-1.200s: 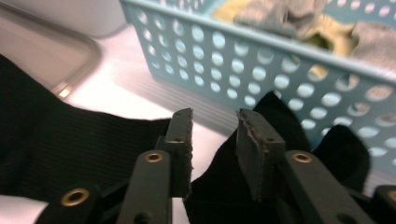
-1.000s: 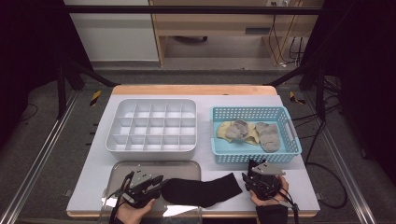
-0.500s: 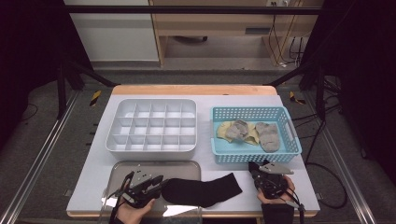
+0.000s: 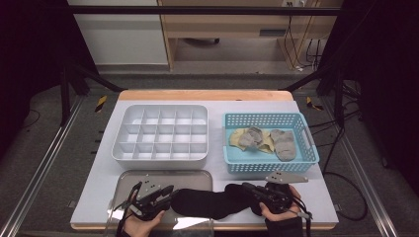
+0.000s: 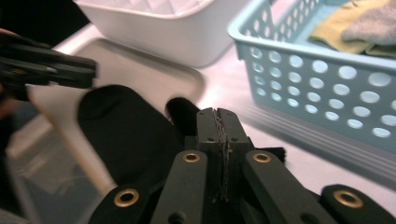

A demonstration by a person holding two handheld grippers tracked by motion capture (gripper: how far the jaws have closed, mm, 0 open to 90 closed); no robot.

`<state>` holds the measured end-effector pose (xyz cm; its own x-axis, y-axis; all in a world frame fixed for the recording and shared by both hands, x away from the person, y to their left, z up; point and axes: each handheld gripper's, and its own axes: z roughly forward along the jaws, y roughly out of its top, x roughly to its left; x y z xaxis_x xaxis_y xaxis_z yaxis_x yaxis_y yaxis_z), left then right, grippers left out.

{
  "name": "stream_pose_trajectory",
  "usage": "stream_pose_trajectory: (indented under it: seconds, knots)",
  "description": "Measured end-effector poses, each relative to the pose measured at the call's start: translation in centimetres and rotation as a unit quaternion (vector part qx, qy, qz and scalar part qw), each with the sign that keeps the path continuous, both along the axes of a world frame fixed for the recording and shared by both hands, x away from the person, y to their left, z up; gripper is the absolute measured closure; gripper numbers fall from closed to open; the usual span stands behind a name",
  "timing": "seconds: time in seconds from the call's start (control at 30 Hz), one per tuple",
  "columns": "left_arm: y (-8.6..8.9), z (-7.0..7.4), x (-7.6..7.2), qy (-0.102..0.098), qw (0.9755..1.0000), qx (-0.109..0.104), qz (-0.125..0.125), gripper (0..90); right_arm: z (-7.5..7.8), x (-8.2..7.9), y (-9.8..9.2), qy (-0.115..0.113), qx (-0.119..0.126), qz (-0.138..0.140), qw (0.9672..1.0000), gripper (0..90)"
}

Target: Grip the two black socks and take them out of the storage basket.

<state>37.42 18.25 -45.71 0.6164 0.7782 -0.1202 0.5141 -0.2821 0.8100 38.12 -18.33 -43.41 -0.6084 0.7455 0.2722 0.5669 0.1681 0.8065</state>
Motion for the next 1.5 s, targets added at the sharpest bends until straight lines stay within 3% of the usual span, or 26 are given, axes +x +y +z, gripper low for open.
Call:
stream_pose_trajectory:
  seconds: [0.17,0.3,0.37,0.43,0.57,0.63,0.77,0.97,1.07,1.27,1.37,1.5]
  knots:
    - [0.0,0.0,0.0,0.001,1.0,0.0,0.001,70.8,-1.7,1.8,-0.9,0.0,-0.051,-0.053,0.9973,88.8]
    - [-0.1,-0.1,0.0,0.002,1.0,0.003,-0.002,70.7,-2.6,2.4,-1.6,-0.004,-0.076,-0.075,0.9943,81.3]
    - [0.0,-0.1,0.1,0.002,1.0,0.002,-0.001,70.6,-2.3,2.2,-1.8,-0.018,-0.076,-0.081,0.9937,79.4]
    - [0.0,-0.1,0.1,0.002,1.0,0.0,0.001,70.6,-1.2,1.7,-1.8,-0.046,-0.075,-0.083,0.9926,77.8]
    - [0.0,0.0,0.1,0.001,1.0,0.0,0.001,70.5,0.2,0.7,-0.9,-0.075,-0.077,-0.074,0.9914,75.3]
    - [0.1,0.0,0.1,0.001,1.0,-0.001,0.002,70.2,0.1,0.7,-0.1,-0.064,-0.087,-0.07,0.9917,75.0]
    - [0.3,0.1,0.1,0.0,1.0,0.0,0.006,69.9,-1.8,1.1,1.6,-0.024,-0.099,-0.045,0.9938,74.0]
    - [0.4,0.1,0.1,0.001,1.0,0.0,0.005,69.6,-4.1,1.6,2.7,0.008,-0.124,-0.034,0.9917,68.8]
    - [0.3,0.1,0.1,0.003,1.0,-0.001,0.006,69.4,-4.3,1.6,2.8,0.002,-0.128,-0.032,0.9912,72.3]
    - [0.1,-0.3,0.3,0.019,0.9997,0.015,0.006,68.1,-4.6,1.6,2.7,-0.002,-0.131,-0.038,0.9907,90.0]
    - [0.1,-0.5,0.4,0.027,0.9994,0.021,0.004,68.1,-4.5,1.7,2.6,0.005,-0.123,-0.04,0.9916,90.0]
    - [0.0,-0.8,0.5,0.042,0.9987,0.028,0.002,69.8,-3.9,1.5,2.2,-0.002,-0.108,-0.035,0.9935,90.0]
